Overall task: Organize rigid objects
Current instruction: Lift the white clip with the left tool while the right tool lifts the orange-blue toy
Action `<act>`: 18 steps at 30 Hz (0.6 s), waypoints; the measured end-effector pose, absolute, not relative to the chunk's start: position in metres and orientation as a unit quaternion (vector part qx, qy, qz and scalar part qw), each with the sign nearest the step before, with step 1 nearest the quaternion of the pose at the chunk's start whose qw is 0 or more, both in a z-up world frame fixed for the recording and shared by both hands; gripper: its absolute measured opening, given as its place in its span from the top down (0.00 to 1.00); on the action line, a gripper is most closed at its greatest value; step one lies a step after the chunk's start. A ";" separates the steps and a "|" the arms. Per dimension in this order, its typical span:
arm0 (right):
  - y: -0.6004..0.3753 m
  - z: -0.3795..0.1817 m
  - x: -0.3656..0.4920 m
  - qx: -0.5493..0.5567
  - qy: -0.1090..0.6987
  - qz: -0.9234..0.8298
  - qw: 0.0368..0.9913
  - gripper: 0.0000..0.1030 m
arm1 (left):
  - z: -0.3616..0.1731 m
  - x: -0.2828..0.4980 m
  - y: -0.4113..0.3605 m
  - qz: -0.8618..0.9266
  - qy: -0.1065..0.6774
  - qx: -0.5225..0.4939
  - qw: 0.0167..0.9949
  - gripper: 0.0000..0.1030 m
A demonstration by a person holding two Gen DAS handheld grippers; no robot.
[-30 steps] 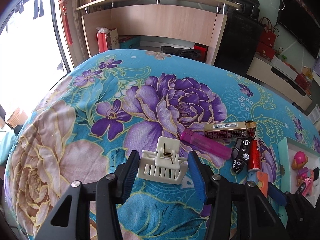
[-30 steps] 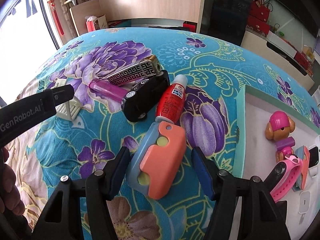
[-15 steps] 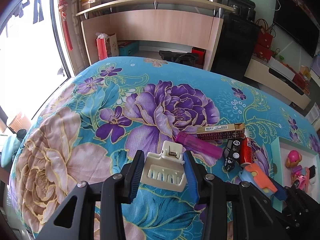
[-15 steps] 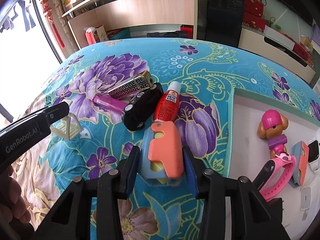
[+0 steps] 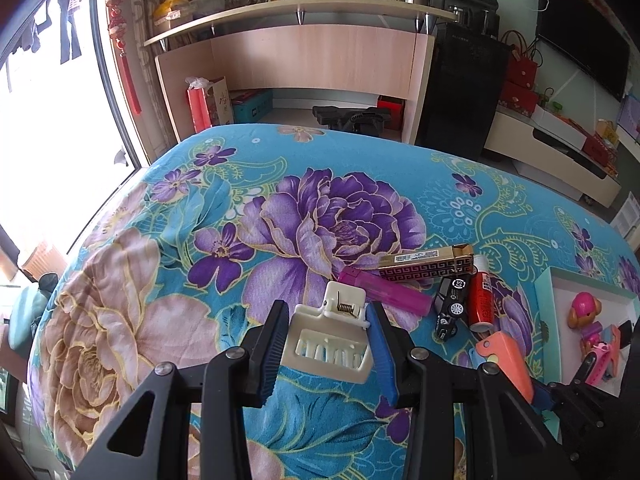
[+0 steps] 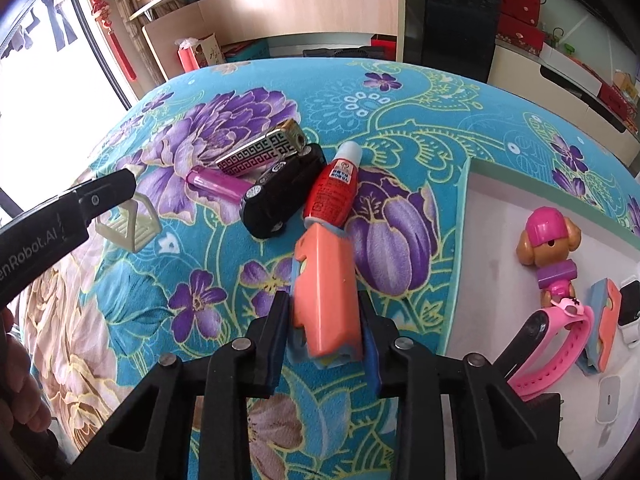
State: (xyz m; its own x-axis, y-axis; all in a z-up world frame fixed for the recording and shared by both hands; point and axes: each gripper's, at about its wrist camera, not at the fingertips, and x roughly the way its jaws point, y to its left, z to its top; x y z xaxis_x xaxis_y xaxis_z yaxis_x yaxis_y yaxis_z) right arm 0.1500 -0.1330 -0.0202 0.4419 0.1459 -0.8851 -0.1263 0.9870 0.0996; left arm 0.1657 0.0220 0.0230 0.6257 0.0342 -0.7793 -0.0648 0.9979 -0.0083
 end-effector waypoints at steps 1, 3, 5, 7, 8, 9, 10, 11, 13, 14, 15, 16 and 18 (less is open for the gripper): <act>-0.131 -0.023 0.150 0.003 0.526 0.080 0.847 0.68 | 0.022 0.166 0.022 0.028 0.433 -0.017 0.901 0.59; -0.127 -0.024 0.149 -0.010 0.525 0.077 0.848 0.68 | 0.021 0.166 0.023 0.029 0.435 -0.018 0.900 0.59; -0.125 -0.025 0.149 -0.012 0.522 0.077 0.849 0.68 | 0.019 0.167 0.023 0.029 0.436 -0.018 0.899 0.59; -0.122 -0.027 0.149 -0.021 0.519 0.074 0.851 0.68 | 0.018 0.167 0.023 0.030 0.438 -0.019 0.898 0.59; -0.120 -0.027 0.149 -0.031 0.517 0.073 0.852 0.69 | 0.018 0.167 0.023 0.030 0.439 -0.019 0.898 0.58; -0.117 -0.028 0.149 -0.040 0.516 0.073 0.853 0.70 | 0.017 0.168 0.024 0.030 0.439 -0.019 0.898 0.59; -0.116 -0.028 0.149 -0.043 0.514 0.074 0.853 0.70 | 0.017 0.168 0.024 0.031 0.439 -0.020 0.898 0.59; -0.117 -0.028 0.149 -0.039 0.514 0.075 0.854 0.71 | 0.018 0.167 0.024 0.031 0.438 -0.020 0.898 0.58; -0.123 -0.025 0.151 -0.005 0.509 0.087 0.856 0.78 | 0.020 0.167 0.026 0.033 0.435 -0.022 0.900 0.59; -0.128 -0.022 0.151 0.023 0.507 0.100 0.856 0.78 | 0.021 0.166 0.026 0.033 0.432 -0.023 0.901 0.59; -0.133 -0.018 0.152 0.050 0.503 0.110 0.856 0.78 | 0.022 0.166 0.027 0.033 0.431 -0.024 0.901 0.59; -0.136 -0.013 0.152 0.065 0.497 0.116 0.858 0.78 | 0.023 0.165 0.027 0.033 0.430 -0.024 0.902 0.59; -0.139 -0.006 0.150 0.071 0.484 0.121 0.864 0.78 | 0.025 0.165 0.028 0.033 0.427 -0.025 0.903 0.59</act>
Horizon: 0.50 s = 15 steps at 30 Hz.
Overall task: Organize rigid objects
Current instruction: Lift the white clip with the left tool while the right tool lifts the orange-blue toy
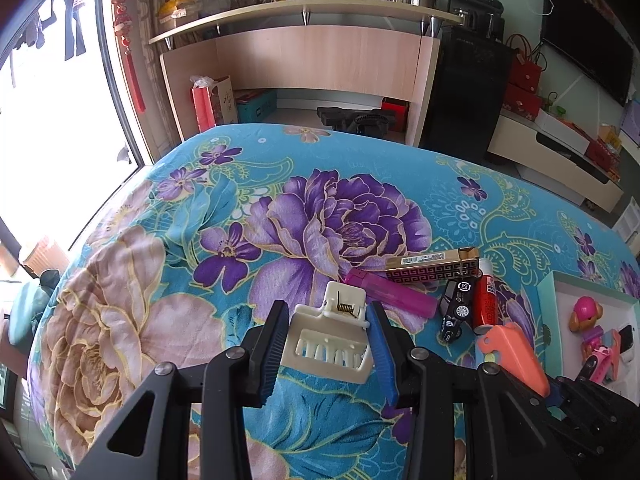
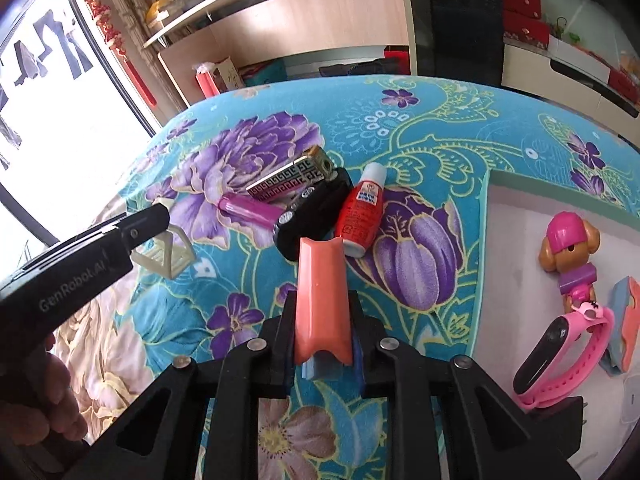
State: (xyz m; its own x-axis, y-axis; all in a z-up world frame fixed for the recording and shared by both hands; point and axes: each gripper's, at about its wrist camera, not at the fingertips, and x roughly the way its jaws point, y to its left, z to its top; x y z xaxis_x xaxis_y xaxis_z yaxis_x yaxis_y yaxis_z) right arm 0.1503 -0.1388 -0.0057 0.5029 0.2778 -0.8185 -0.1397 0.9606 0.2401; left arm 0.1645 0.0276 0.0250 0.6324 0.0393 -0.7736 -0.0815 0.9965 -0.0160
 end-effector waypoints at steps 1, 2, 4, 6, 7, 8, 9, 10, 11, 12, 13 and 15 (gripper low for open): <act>-0.141 -0.003 0.150 0.077 0.481 0.122 0.865 0.79 | 0.026 0.164 0.027 0.033 0.426 -0.025 0.904 0.59; -0.142 -0.003 0.150 0.084 0.481 0.124 0.864 0.78 | 0.027 0.164 0.027 0.033 0.425 -0.025 0.904 0.59; -0.148 -0.002 0.150 0.100 0.479 0.122 0.863 0.79 | 0.029 0.163 0.027 0.033 0.422 -0.025 0.906 0.59; -0.152 0.003 0.148 0.107 0.475 0.122 0.865 0.79 | 0.032 0.162 0.027 0.033 0.419 -0.025 0.907 0.59; -0.155 0.006 0.147 0.112 0.470 0.120 0.867 0.79 | 0.033 0.162 0.027 0.033 0.418 -0.025 0.908 0.59; -0.158 0.009 0.146 0.114 0.467 0.119 0.869 0.79 | 0.033 0.161 0.027 0.033 0.417 -0.024 0.908 0.59; -0.160 0.012 0.145 0.113 0.463 0.121 0.871 0.79 | 0.034 0.161 0.026 0.033 0.416 -0.024 0.908 0.59; -0.162 0.014 0.144 0.116 0.461 0.120 0.872 0.79 | 0.035 0.161 0.026 0.033 0.416 -0.024 0.909 0.59; -0.165 0.015 0.145 0.122 0.460 0.120 0.872 0.79 | 0.035 0.160 0.026 0.033 0.414 -0.024 0.909 0.59; -0.167 0.016 0.144 0.126 0.459 0.119 0.872 0.79 | 0.037 0.160 0.026 0.033 0.413 -0.024 0.910 0.59; -0.169 0.017 0.145 0.129 0.456 0.117 0.873 0.79 | 0.038 0.159 0.026 0.032 0.411 -0.024 0.911 0.59; -0.173 0.020 0.144 0.132 0.452 0.114 0.875 0.79 | 0.038 0.159 0.025 0.032 0.411 -0.022 0.911 0.59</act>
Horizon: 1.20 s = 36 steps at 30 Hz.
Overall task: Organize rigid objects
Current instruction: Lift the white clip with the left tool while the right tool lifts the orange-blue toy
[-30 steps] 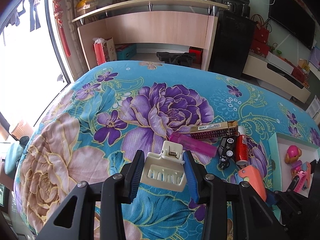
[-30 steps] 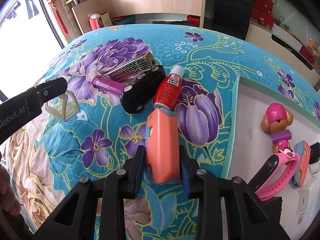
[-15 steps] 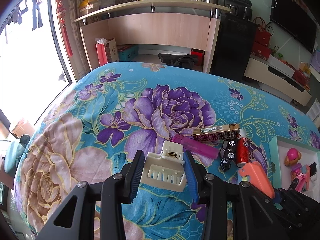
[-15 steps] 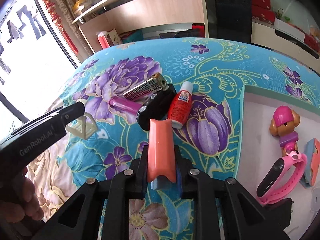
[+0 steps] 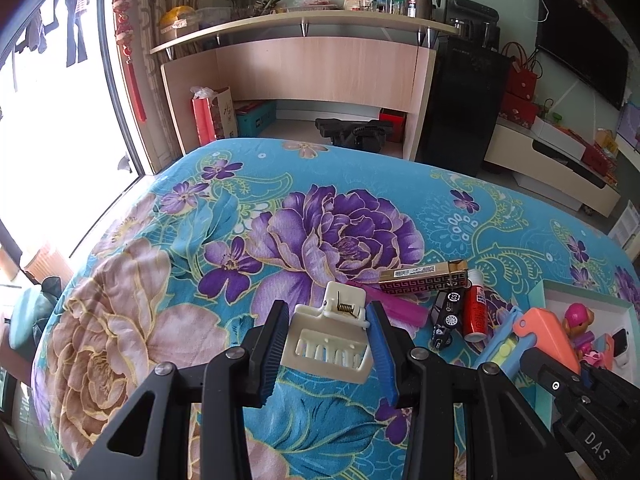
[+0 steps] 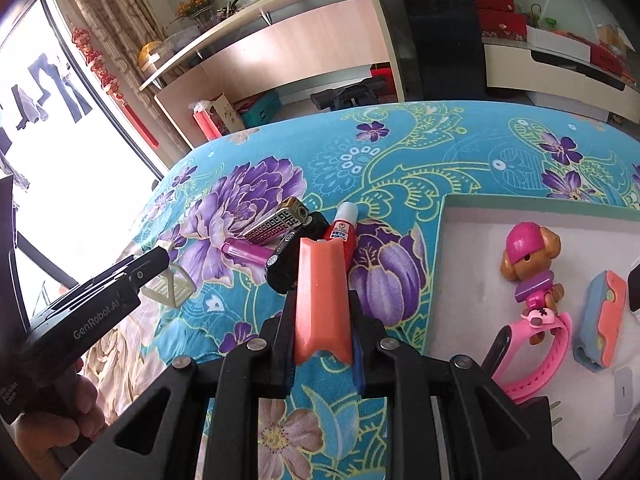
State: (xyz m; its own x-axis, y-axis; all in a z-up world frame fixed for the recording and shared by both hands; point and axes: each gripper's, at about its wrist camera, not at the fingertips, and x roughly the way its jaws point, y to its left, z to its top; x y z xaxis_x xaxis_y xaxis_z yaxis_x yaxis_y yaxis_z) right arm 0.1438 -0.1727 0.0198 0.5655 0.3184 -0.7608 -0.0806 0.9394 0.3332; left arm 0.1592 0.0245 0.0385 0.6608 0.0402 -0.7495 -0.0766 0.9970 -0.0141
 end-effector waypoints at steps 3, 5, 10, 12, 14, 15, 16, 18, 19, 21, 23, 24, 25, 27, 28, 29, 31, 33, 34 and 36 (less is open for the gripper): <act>-0.171 0.017 0.145 0.118 0.455 0.110 0.876 0.79 | 0.037 0.160 0.022 0.030 0.413 -0.020 0.910 0.59; -0.170 0.012 0.147 0.118 0.463 0.110 0.872 0.78 | 0.036 0.160 0.021 0.030 0.414 -0.019 0.910 0.59; -0.158 -0.003 0.152 0.100 0.476 0.111 0.866 0.78 | 0.034 0.161 0.020 0.027 0.417 -0.018 0.908 0.59; -0.153 -0.013 0.156 0.100 0.489 0.113 0.859 0.78 | 0.033 0.162 0.020 0.026 0.419 -0.018 0.907 0.59; -0.149 -0.019 0.157 0.093 0.495 0.111 0.857 0.78 | 0.032 0.163 0.022 0.026 0.421 -0.020 0.906 0.59; -0.147 -0.019 0.157 0.084 0.496 0.111 0.857 0.78 | 0.031 0.163 0.022 0.027 0.422 -0.021 0.906 0.59; -0.146 -0.018 0.157 0.078 0.496 0.112 0.858 0.77 | 0.030 0.163 0.023 0.028 0.423 -0.022 0.905 0.59; -0.146 -0.017 0.157 0.074 0.492 0.105 0.861 0.67 | 0.029 0.164 0.024 0.028 0.425 -0.023 0.904 0.59; -0.146 -0.017 0.157 0.071 0.492 0.100 0.862 0.65 | 0.028 0.163 0.024 0.028 0.426 -0.024 0.904 0.59; -0.147 -0.016 0.159 0.069 0.491 0.094 0.863 0.61 | 0.028 0.163 0.025 0.027 0.426 -0.026 0.904 0.59; -0.147 -0.016 0.162 0.060 0.489 0.082 0.867 0.61 | 0.027 0.163 0.026 0.027 0.426 -0.028 0.904 0.59; -0.146 -0.015 0.163 0.050 0.487 0.072 0.869 0.61 | 0.027 0.164 0.026 0.027 0.427 -0.028 0.904 0.59; -0.146 -0.014 0.163 0.041 0.485 0.064 0.871 0.60 | 0.027 0.164 0.027 0.027 0.427 -0.030 0.903 0.59; -0.146 -0.010 0.161 0.031 0.479 0.058 0.875 0.54 | 0.025 0.164 0.028 0.028 0.430 -0.030 0.902 0.59; -0.146 -0.008 0.161 0.028 0.476 0.055 0.877 0.54 | 0.024 0.165 0.028 0.028 0.432 -0.030 0.901 0.59; -0.145 -0.006 0.160 0.023 0.474 0.051 0.879 0.53 | 0.022 0.165 0.028 0.028 0.434 -0.029 0.900 0.59; -0.142 -0.005 0.159 0.009 0.472 0.045 0.880 0.52 | 0.020 0.166 0.029 0.028 0.437 -0.030 0.899 0.59; -0.138 -0.007 0.159 -0.008 0.475 0.042 0.879 0.48 | 0.019 0.166 0.030 0.029 0.438 -0.032 0.898 0.59; -0.136 -0.008 0.159 -0.026 0.475 0.033 0.879 0.47 | 0.019 0.166 0.031 0.029 0.438 -0.033 0.898 0.59; -0.137 -0.008 0.159 -0.047 0.470 0.017 0.881 0.46 | 0.019 0.166 0.034 0.031 0.438 -0.038 0.898 0.59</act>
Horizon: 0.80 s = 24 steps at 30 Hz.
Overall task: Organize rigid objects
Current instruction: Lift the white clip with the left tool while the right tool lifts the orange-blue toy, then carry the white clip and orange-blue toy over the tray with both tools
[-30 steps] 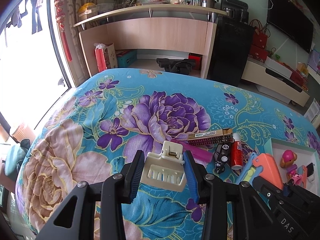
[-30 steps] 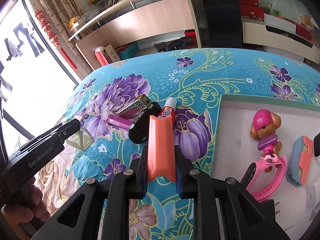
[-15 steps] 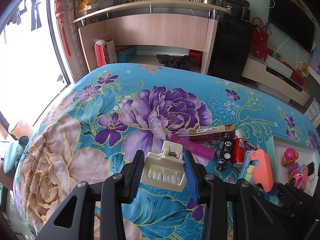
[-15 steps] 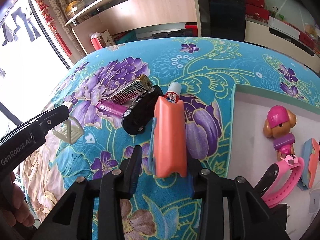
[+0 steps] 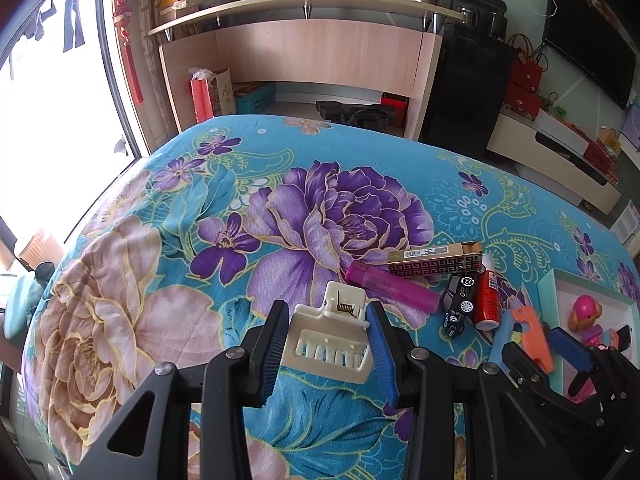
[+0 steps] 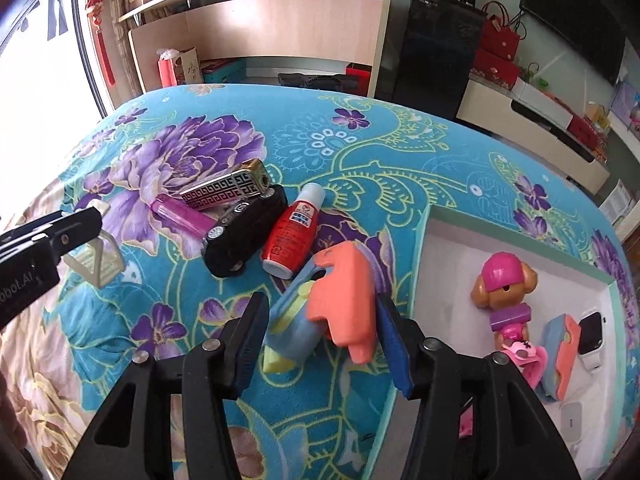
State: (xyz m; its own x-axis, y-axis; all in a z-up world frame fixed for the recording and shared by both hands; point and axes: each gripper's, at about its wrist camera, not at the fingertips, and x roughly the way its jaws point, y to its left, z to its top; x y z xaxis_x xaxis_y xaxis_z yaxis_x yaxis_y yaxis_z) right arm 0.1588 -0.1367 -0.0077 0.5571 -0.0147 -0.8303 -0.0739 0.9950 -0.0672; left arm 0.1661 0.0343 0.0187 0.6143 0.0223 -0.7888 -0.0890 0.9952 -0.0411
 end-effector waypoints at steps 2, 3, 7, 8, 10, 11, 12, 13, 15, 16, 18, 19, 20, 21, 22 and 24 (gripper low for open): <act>-0.140 -0.002 0.157 -0.043 0.461 0.012 0.886 0.46 | 0.018 0.166 0.036 0.033 0.439 -0.040 0.897 0.59; -0.141 0.002 0.156 -0.040 0.454 0.012 0.890 0.46 | 0.018 0.166 0.037 0.033 0.440 -0.041 0.896 0.59; -0.139 0.004 0.156 -0.037 0.450 0.024 0.892 0.46 | 0.018 0.166 0.038 0.030 0.439 -0.045 0.897 0.59; -0.137 0.000 0.157 -0.036 0.458 0.028 0.888 0.46 | 0.018 0.166 0.038 0.029 0.439 -0.045 0.897 0.59; -0.134 -0.009 0.160 -0.039 0.472 0.029 0.880 0.46 | 0.018 0.167 0.038 0.029 0.440 -0.047 0.896 0.59; -0.132 -0.012 0.160 -0.047 0.471 0.024 0.881 0.46 | 0.018 0.167 0.039 0.029 0.440 -0.048 0.896 0.59; -0.130 -0.013 0.160 -0.055 0.468 0.020 0.882 0.46 | 0.017 0.167 0.039 0.029 0.441 -0.049 0.896 0.59; -0.128 -0.014 0.160 -0.061 0.467 0.017 0.882 0.46 | 0.016 0.167 0.039 0.029 0.442 -0.049 0.895 0.59; -0.125 -0.016 0.161 -0.075 0.467 0.010 0.881 0.45 | 0.015 0.167 0.039 0.029 0.444 -0.049 0.894 0.59; -0.124 -0.017 0.161 -0.080 0.468 0.008 0.880 0.45 | 0.015 0.167 0.039 0.029 0.444 -0.049 0.894 0.59; -0.123 -0.018 0.161 -0.076 0.470 0.012 0.879 0.37 | 0.015 0.167 0.038 0.028 0.444 -0.048 0.894 0.59; -0.124 -0.018 0.162 -0.073 0.470 0.011 0.880 0.36 | 0.015 0.168 0.038 0.029 0.444 -0.048 0.894 0.59; -0.124 -0.018 0.162 -0.068 0.470 0.011 0.880 0.35 | 0.015 0.168 0.038 0.029 0.444 -0.048 0.894 0.59; -0.125 -0.018 0.162 -0.060 0.469 0.015 0.881 0.32 | 0.015 0.168 0.038 0.029 0.445 -0.047 0.894 0.59; -0.126 -0.018 0.162 -0.053 0.468 0.018 0.882 0.32 | 0.014 0.168 0.038 0.029 0.445 -0.047 0.894 0.59; -0.129 -0.018 0.163 -0.050 0.468 -0.004 0.882 0.32 | 0.014 0.168 0.038 0.029 0.446 -0.047 0.893 0.59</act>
State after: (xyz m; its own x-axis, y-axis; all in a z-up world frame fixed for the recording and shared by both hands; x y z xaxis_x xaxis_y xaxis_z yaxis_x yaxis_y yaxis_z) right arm 0.1631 -0.1290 -0.0181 0.5617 -0.0535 -0.8256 -0.0398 0.9950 -0.0915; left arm 0.1677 0.0377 0.0139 0.6003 0.0096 -0.7997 -0.0931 0.9940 -0.0580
